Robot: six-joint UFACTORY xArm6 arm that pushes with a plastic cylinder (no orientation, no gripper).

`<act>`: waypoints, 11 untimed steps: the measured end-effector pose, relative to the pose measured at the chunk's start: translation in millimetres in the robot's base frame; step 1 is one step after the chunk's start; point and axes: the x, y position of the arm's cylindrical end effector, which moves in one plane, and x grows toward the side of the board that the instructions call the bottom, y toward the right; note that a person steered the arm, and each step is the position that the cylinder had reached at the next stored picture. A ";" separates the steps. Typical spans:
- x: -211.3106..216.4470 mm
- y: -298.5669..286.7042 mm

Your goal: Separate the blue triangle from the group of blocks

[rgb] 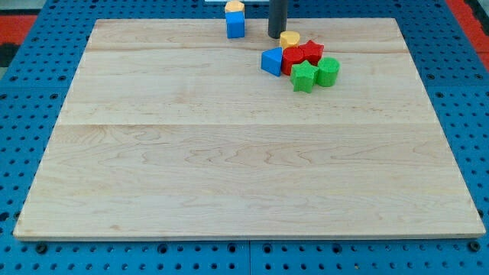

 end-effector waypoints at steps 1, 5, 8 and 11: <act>34.9 -8.2; 17.9 9.8; 79.8 4.0; 40.9 -6.4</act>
